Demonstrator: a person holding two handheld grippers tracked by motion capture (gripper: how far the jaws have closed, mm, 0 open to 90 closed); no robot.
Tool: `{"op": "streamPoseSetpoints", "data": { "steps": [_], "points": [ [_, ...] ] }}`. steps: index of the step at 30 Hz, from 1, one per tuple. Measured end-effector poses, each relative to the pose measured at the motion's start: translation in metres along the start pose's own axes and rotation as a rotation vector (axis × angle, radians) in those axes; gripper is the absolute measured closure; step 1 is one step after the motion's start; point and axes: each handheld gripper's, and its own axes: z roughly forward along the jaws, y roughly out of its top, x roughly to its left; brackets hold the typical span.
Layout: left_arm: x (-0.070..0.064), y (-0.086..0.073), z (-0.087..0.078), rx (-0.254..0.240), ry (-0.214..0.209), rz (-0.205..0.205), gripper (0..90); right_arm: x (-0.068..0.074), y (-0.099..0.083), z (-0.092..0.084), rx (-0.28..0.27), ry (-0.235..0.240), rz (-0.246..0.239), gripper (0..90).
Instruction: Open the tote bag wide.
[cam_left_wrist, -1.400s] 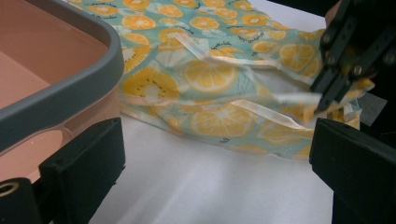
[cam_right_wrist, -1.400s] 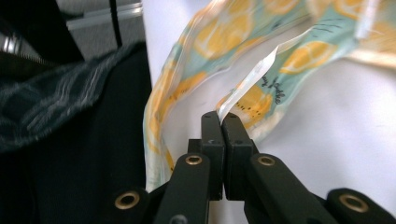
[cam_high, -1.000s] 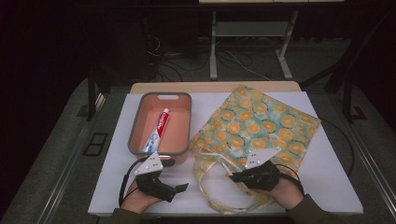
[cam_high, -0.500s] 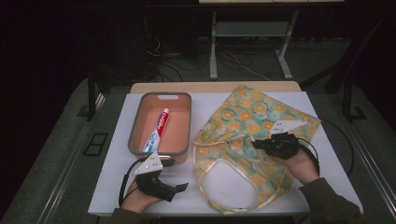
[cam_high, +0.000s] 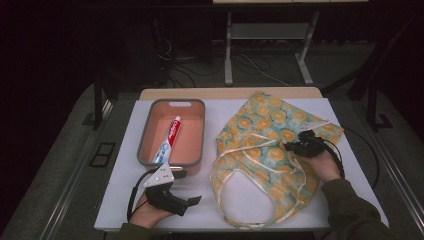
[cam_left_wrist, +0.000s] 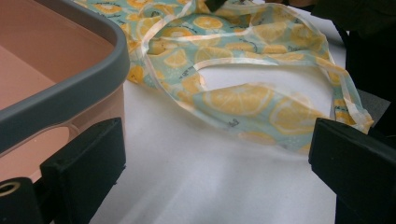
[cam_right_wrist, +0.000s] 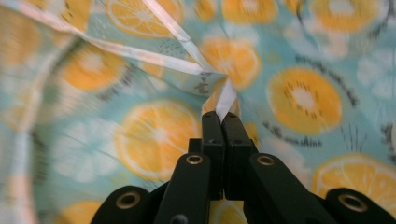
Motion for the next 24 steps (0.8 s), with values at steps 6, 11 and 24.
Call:
{"op": "streamPoseSetpoints", "data": {
  "steps": [6,11,24],
  "points": [
    [-0.001,0.000,0.000,0.000,0.001,0.003,2.5,-0.002,-0.002,0.000,0.007,-0.008,0.037,71.0],
    [0.000,0.000,0.000,-0.001,-0.001,0.002,2.4,0.002,0.007,-0.023,-0.082,0.017,0.067,50.9],
    [0.000,0.001,-0.001,-0.003,-0.001,0.003,2.5,0.091,0.008,-0.046,-0.076,0.238,-0.177,60.3]
  ]
}}
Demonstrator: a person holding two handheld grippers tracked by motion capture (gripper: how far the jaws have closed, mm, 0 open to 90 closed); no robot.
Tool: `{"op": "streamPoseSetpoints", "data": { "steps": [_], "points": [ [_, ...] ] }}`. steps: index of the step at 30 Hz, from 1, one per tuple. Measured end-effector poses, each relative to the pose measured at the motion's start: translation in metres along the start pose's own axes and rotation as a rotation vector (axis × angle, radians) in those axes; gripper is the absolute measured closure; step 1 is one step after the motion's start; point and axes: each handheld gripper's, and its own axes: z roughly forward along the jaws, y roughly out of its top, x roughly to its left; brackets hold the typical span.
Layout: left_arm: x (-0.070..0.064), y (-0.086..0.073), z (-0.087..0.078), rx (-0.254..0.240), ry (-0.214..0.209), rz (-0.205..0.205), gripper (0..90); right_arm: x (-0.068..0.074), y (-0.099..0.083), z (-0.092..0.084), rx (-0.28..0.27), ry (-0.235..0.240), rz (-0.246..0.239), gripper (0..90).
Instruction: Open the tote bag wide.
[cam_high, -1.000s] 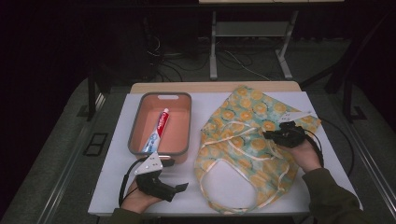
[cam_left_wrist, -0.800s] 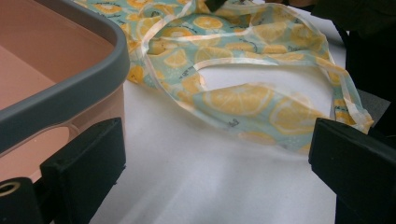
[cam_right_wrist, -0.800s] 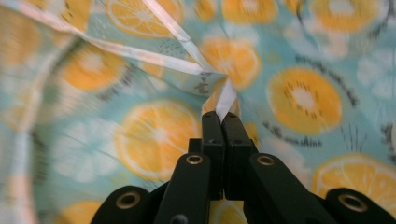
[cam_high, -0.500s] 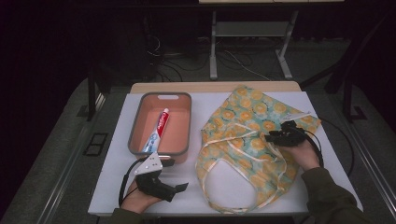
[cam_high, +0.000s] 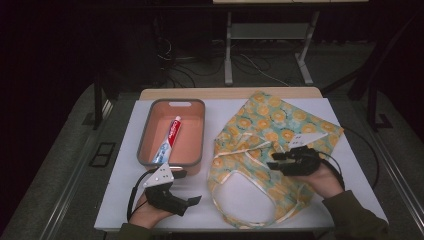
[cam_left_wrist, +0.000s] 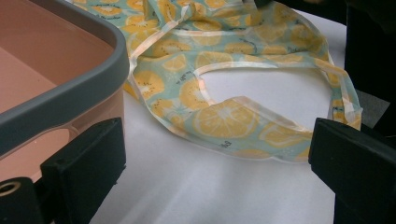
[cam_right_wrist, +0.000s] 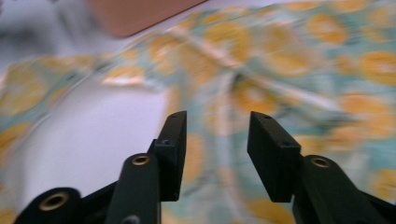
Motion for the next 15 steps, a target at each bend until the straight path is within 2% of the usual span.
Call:
{"op": "streamPoseSetpoints", "data": {
  "steps": [4,7,10,13,15],
  "points": [
    [0.000,0.000,0.000,0.001,0.000,0.002,2.5,0.018,-0.004,0.019,0.061,0.048,-0.041,62.1],
    [0.000,0.000,0.001,0.002,0.000,0.000,2.5,0.025,-0.006,0.035,0.103,0.048,-0.057,61.4],
    [0.000,0.000,0.001,0.002,0.000,0.002,2.5,0.028,-0.008,0.049,0.156,0.042,-0.078,64.3],
    [0.000,0.000,0.001,0.002,0.000,0.001,2.6,0.030,-0.010,0.057,0.203,0.012,-0.111,76.5],
    [0.000,0.000,0.001,0.002,-0.001,0.001,2.6,0.030,-0.010,0.056,0.201,-0.002,-0.124,89.2]
  ]
}}
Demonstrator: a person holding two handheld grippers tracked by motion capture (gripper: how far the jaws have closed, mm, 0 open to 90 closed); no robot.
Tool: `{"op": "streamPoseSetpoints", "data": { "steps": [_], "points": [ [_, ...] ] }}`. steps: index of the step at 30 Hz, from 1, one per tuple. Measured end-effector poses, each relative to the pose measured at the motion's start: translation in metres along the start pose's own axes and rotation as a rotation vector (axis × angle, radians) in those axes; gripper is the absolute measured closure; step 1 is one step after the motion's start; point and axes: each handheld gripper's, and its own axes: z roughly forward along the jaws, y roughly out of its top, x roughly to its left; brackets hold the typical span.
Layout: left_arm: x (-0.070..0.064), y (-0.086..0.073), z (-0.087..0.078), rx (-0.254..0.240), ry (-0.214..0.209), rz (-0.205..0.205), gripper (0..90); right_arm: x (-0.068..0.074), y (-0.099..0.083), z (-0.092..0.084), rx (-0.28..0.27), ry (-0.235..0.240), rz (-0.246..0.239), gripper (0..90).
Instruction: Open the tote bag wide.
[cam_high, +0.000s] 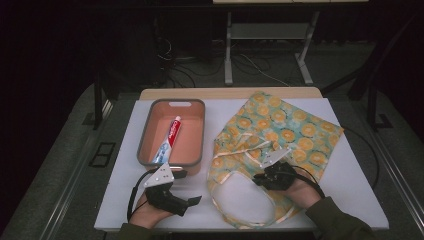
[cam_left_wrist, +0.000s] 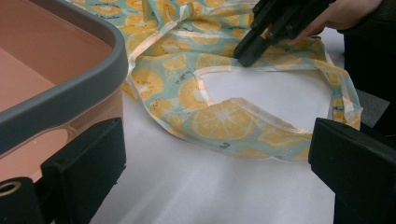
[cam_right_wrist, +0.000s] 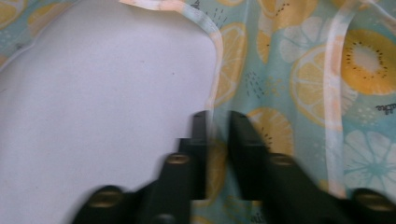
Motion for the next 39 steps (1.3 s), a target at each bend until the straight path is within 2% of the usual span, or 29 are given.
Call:
{"op": "streamPoseSetpoints", "data": {
  "steps": [3,7,10,12,13,14,16,17,18,19,25,26,28,32,35,39],
  "points": [
    [0.000,0.000,0.000,-0.001,-0.001,0.001,2.7,0.002,0.000,-0.001,0.003,0.018,-0.008,90.0],
    [0.000,0.000,0.000,-0.002,0.000,-0.001,2.7,0.012,0.002,-0.003,-0.003,0.090,-0.020,90.0],
    [0.000,0.000,0.000,-0.001,0.000,0.001,2.7,0.023,0.004,-0.003,0.005,0.139,-0.061,90.0],
    [0.000,0.000,0.000,-0.001,0.000,0.000,2.7,0.028,0.005,-0.002,0.001,0.123,-0.069,86.7],
    [0.000,0.000,0.000,-0.001,0.001,0.001,2.7,0.026,0.007,-0.006,-0.041,0.126,-0.062,73.0],
    [-0.001,0.000,-0.001,-0.002,0.000,0.000,2.7,0.026,0.007,-0.006,-0.041,0.126,-0.062,73.0],
    [0.000,0.000,-0.001,-0.002,0.000,0.001,2.7,0.023,0.007,-0.012,-0.082,0.088,-0.050,66.6],
    [0.000,0.000,-0.001,-0.002,-0.001,0.000,2.7,0.021,0.007,-0.015,-0.086,0.062,-0.048,61.7],
    [0.000,0.000,0.000,-0.001,-0.001,0.000,2.7,0.019,0.006,-0.015,-0.084,0.036,-0.045,56.9],
    [0.000,0.000,0.000,-0.001,-0.001,0.001,2.7,0.016,0.005,-0.014,-0.070,0.016,-0.045,56.3],
    [0.000,0.000,0.000,-0.002,-0.001,0.000,2.7,0.011,-0.002,-0.001,-0.011,0.009,-0.044,51.6],
    [0.000,0.000,0.000,-0.002,-0.002,0.002,2.7,0.011,-0.003,0.001,0.000,0.000,-0.047,52.1],
    [0.000,0.000,0.000,0.000,-0.003,0.004,2.7,0.010,-0.003,0.001,-0.011,0.008,-0.035,62.3],
    [0.000,0.000,0.000,-0.001,-0.003,0.003,2.8,0.007,-0.004,0.001,-0.017,-0.007,-0.036,83.9],
    [0.000,0.000,0.000,-0.001,-0.003,0.003,2.8,0.005,-0.004,0.000,-0.020,-0.019,-0.040,88.6],
    [-0.001,0.000,0.000,-0.001,-0.004,0.004,2.8,-0.002,-0.002,-0.007,-0.067,-0.014,0.003,89.0]
  ]
}}
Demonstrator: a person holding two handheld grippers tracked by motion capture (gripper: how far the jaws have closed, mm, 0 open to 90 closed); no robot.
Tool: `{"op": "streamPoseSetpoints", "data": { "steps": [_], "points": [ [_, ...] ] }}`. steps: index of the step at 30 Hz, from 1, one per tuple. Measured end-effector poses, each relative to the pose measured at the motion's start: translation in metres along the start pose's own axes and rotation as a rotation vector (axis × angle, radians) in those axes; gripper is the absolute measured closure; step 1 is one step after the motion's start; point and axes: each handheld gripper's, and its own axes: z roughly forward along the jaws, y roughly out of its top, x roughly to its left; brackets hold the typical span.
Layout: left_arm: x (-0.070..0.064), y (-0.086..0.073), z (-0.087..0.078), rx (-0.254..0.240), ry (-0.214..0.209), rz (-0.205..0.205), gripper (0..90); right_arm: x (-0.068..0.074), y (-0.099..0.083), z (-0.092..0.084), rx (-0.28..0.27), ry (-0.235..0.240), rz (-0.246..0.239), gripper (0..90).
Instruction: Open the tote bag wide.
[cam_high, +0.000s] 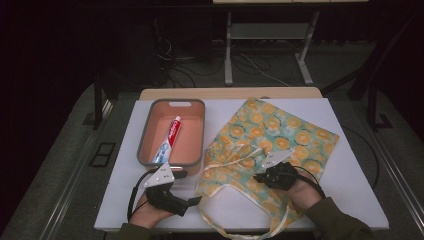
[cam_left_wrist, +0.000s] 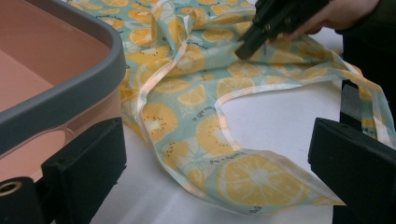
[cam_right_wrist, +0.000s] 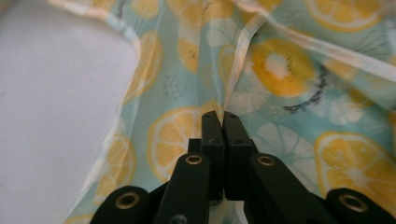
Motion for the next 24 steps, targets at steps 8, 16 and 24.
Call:
{"op": "streamPoseSetpoints", "data": {
  "steps": [8,16,24],
  "points": [
    [0.000,0.000,0.000,0.001,-0.002,0.001,2.8,-0.037,0.009,-0.022,-0.122,-0.069,0.100,89.2],
    [0.000,0.000,0.000,0.000,-0.003,0.002,2.9,-0.079,0.009,-0.029,-0.184,-0.148,0.213,89.3],
    [-0.002,0.005,-0.004,-0.009,-0.039,0.013,4.3,-0.086,0.006,-0.031,-0.202,-0.146,0.242,89.2]
  ]
}}
